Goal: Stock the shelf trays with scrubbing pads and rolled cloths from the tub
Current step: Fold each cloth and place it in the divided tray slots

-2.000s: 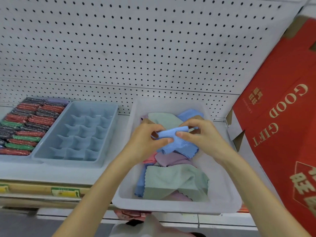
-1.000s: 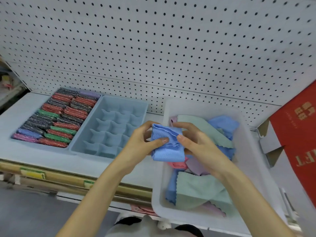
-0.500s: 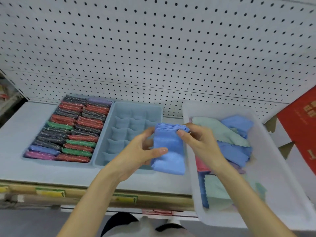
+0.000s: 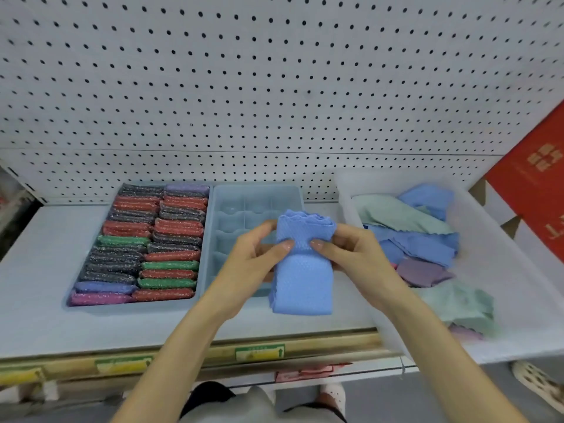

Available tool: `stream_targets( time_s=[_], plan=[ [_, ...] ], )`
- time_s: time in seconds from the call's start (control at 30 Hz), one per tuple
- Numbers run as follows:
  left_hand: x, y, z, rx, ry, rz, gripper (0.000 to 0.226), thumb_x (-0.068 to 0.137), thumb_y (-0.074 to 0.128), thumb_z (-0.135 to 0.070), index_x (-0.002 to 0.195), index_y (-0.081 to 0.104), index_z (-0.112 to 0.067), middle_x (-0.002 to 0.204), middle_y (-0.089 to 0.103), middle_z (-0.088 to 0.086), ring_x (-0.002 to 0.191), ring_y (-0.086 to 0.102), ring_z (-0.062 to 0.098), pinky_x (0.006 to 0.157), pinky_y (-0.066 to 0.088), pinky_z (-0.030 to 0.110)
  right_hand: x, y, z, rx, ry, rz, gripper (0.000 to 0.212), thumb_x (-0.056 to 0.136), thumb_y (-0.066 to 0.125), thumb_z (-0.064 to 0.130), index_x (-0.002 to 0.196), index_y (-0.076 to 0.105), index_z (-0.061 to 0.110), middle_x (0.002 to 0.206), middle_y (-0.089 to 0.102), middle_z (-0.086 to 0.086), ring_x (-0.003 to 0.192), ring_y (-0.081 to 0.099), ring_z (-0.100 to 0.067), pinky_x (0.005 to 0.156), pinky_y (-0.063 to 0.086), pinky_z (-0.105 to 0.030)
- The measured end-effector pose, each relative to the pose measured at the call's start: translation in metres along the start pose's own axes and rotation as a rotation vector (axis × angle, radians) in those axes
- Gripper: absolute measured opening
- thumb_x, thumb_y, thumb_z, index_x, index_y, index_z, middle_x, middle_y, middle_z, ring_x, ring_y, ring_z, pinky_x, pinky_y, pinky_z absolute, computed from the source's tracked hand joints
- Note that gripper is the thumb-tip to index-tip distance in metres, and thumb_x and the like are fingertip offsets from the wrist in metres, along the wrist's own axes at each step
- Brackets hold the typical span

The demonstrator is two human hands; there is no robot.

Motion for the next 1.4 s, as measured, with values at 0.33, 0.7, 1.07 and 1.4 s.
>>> stream_targets(
  time_s=[0.33, 0.7, 1.07, 1.4],
  plan=[
    [-0.011, -0.009, -0.009, -0.134, -0.017, 0.092, 0.027, 0.079, 0.040, -0.017, 0.073, 0.066, -0.017, 0.077, 0.065, 0.004, 0.067, 0.061, 0.016, 0.053, 0.048, 0.023, -0.007, 0.017, 0.007, 0.178, -0.055, 0.024, 0.032, 0.076, 0.045, 0.002, 0.064, 0.072, 0.013, 0.074, 0.063, -0.002, 0.076, 0.057, -0.017, 0.066, 0.044, -0.020],
    [-0.011, -0.013, -0.022, 0.168, 0.109, -0.020, 0.026, 0.085, 0.063, 0.004, 0.106, 0.056, -0.008, 0.093, 0.070, 0.006, 0.076, 0.066, 0.010, 0.064, 0.055, 0.022, -0.017, 0.019, 0.002, -0.074, 0.116, 0.019, 0.034, 0.078, 0.072, 0.034, 0.108, 0.063, 0.023, 0.099, 0.070, 0.001, 0.090, 0.067, -0.013, 0.074, 0.055, -0.035],
    [-0.018, -0.010, -0.001, -0.080, -0.265, 0.134, 0.057, 0.081, 0.037, -0.056, 0.114, 0.063, -0.018, 0.103, 0.073, 0.011, 0.089, 0.071, 0.028, 0.069, 0.059, 0.033, -0.008, 0.022, 0.010, -0.119, -0.168, -0.032, 0.029, 0.089, 0.056, -0.005, 0.105, 0.068, 0.015, 0.103, 0.067, -0.005, 0.090, 0.065, -0.011, 0.076, 0.051, -0.021],
    [-0.010, -0.042, 0.012, -0.004, -0.225, -0.088, 0.024, 0.094, 0.056, -0.013, 0.117, 0.054, -0.008, 0.107, 0.068, 0.014, 0.085, 0.072, 0.027, 0.067, 0.059, 0.028, 0.006, 0.037, -0.019, -0.056, 0.015, 0.156, 0.027, 0.076, 0.057, 0.036, 0.098, 0.070, 0.025, 0.111, 0.065, 0.002, 0.109, 0.059, -0.016, 0.090, 0.050, -0.032]
  ],
)
Point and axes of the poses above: each hand's wrist, its own x-axis towards the middle knuckle, its own y-axis out of the palm, z = x × y, the point moved 6 cm from there along x, towards the middle knuckle
